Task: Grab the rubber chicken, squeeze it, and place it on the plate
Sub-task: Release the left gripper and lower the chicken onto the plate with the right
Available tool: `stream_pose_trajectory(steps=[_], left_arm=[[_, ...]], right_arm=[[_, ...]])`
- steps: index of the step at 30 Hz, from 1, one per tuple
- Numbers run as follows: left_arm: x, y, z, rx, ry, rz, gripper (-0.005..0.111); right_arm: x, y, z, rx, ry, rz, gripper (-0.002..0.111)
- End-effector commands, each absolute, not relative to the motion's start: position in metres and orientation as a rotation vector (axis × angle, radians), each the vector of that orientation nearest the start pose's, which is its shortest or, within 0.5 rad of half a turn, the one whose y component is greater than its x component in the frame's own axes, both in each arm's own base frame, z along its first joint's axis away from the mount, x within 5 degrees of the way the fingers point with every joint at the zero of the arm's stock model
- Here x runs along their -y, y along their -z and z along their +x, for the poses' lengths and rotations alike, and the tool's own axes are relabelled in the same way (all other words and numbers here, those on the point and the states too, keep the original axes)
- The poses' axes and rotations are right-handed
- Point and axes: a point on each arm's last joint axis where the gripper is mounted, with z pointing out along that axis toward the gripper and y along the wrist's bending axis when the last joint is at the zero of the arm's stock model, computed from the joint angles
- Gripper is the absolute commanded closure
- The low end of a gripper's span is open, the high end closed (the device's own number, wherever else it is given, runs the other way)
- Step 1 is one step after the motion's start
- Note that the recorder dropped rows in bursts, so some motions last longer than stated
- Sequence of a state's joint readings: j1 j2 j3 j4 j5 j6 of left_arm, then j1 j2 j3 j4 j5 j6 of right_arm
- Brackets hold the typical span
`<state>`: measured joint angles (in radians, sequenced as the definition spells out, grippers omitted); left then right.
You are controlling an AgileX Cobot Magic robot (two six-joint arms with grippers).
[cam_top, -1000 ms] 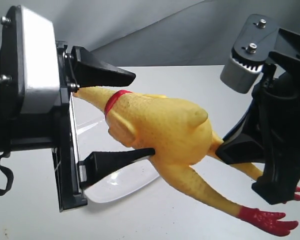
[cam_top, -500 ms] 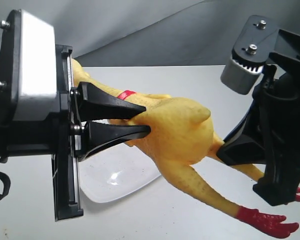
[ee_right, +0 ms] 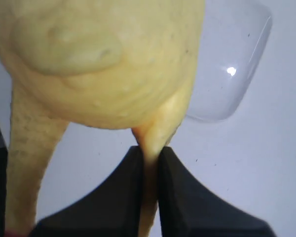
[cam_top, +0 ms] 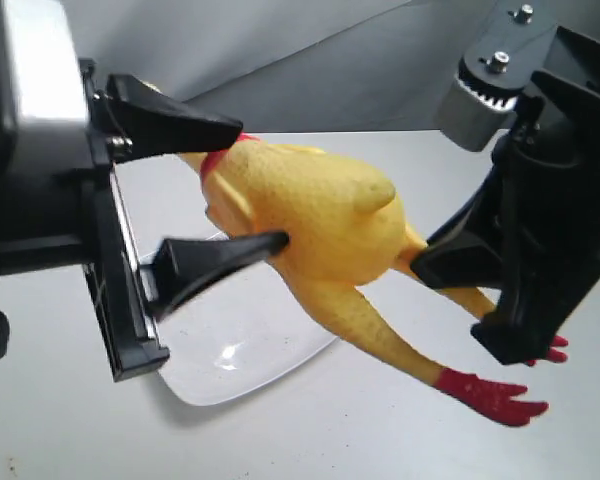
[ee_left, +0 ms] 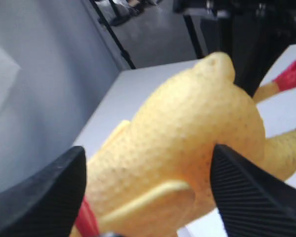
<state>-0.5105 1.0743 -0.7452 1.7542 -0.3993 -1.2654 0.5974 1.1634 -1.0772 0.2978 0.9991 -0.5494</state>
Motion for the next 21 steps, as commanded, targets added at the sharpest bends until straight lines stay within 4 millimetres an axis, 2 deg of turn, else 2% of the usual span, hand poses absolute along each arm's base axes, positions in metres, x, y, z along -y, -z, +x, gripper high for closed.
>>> stream_pose_trajectory(steps=[1, 2, 3, 4, 7, 11, 16, 19, 21], left_arm=[[0.115, -0.382, 0.149, -1.336, 0.314, 0.933, 0.07], [0.107, -0.392, 0.139, -1.304, 0.304, 0.887, 0.08], [0.098, -0.401, 0.126, -1.259, 0.29, 0.847, 0.099], [0.092, -0.406, 0.117, -1.227, 0.283, 0.829, 0.106], [0.075, -0.414, 0.087, -1.135, 0.274, 0.789, 0.106], [0.067, -0.408, 0.075, -1.114, 0.267, 0.774, 0.106], [0.062, -0.394, 0.074, -1.146, 0.237, 0.741, 0.106], [0.062, -0.388, 0.078, -1.172, 0.221, 0.728, 0.106], [0.061, -0.386, 0.079, -1.18, 0.217, 0.725, 0.106]], right_arm=[[-0.159, -0.34, 0.197, -2.136, -0.404, -1.183, 0.108], [-0.164, -0.333, 0.206, -2.141, -0.397, -1.169, 0.108], [-0.172, -0.32, 0.221, -2.146, -0.384, -1.144, 0.108], [-0.177, -0.312, 0.23, -2.148, -0.375, -1.129, 0.108], [-0.197, -0.269, 0.266, -2.179, -0.335, -1.075, 0.108], [-0.207, -0.227, 0.285, -2.243, -0.306, -1.073, 0.108], [-0.214, -0.18, 0.297, -2.347, -0.283, -1.103, 0.108], [-0.215, -0.162, 0.299, -2.392, -0.276, -1.12, 0.108], [-0.215, -0.157, 0.299, -2.407, -0.272, -1.132, 0.108]])
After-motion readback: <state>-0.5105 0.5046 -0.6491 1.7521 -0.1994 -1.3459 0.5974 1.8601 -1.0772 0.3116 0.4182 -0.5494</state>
